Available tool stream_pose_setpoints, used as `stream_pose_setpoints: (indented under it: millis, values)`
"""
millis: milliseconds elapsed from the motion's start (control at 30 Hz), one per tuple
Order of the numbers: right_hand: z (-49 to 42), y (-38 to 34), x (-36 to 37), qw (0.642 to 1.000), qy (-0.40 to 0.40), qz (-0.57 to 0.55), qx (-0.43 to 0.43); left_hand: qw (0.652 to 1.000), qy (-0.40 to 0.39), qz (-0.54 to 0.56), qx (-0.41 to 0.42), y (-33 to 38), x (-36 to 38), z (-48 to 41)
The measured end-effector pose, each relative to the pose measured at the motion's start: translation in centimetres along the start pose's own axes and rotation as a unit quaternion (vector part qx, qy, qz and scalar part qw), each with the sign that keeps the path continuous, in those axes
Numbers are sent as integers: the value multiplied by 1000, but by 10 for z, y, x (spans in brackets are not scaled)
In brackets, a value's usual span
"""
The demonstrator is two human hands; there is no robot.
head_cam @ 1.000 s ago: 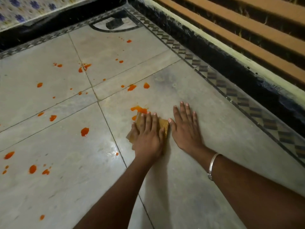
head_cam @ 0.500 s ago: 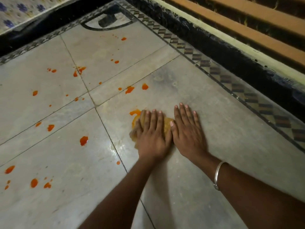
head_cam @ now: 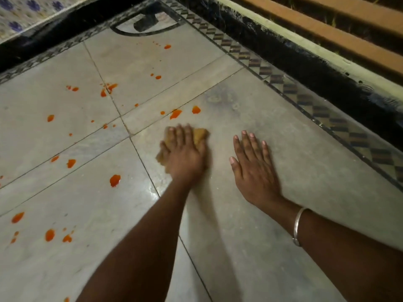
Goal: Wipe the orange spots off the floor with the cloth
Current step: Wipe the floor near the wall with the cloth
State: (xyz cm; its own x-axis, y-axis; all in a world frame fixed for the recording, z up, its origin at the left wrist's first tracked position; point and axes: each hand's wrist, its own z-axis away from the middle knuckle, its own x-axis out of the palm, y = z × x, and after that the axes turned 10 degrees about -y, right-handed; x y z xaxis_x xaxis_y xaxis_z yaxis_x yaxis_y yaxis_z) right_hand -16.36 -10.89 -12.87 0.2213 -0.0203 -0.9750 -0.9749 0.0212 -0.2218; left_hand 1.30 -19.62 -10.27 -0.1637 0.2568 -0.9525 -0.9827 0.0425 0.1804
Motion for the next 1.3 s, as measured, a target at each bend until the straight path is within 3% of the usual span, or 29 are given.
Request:
stream_pose_setpoints:
  millis: [100, 200, 300, 467, 567, 667, 700, 800, 900, 1000, 1100, 1233, 1300]
  values:
    - [1, -3, -1, 1000, -6, 12, -13, 994, 23, 30, -100, -16, 11, 34]
    - [2, -4, -1, 1000, -6, 9, -12, 999, 13, 11, -31, 16, 28, 67]
    - [1, -3, -1, 1000, -9, 6, -16, 998, 0, -21, 58, 16, 15, 32]
    - [3, -3, 0, 1000, -18, 13, -21, 993, 24, 32, -112, -18, 8, 29]
    - [2, -4, 1, 999, -9, 16, -27, 999, 26, 32, -27, 22, 29, 73]
    - [1, -3, -1, 1000, -5, 13, -27, 997, 9, -9, 81, 34, 20, 46]
    - [1, -2, -1, 999, -6, 10, -31, 997, 4, -11, 72, 27, 12, 27]
    - [3, 1, -1, 999, -20, -1, -39, 997, 16, 23, -70, -16, -4, 1]
    - [4, 0, -1, 999, -21, 2, -39, 991, 36, 44, -124, -18, 11, 43]
    - [3, -2, -1, 999, -17, -2, -34, 999, 15, 14, -25, 16, 26, 71]
    - [2, 1, -1, 999, -13, -8, -38, 998, 0, -20, 60, 6, 8, 35]
    - [4, -1, 0, 999, -17, -5, -43, 991, 30, 51, -116, -39, 8, 34]
    - [3, -1, 1, 999, -14, 4, -45, 993, 36, 51, -96, -17, 20, 68]
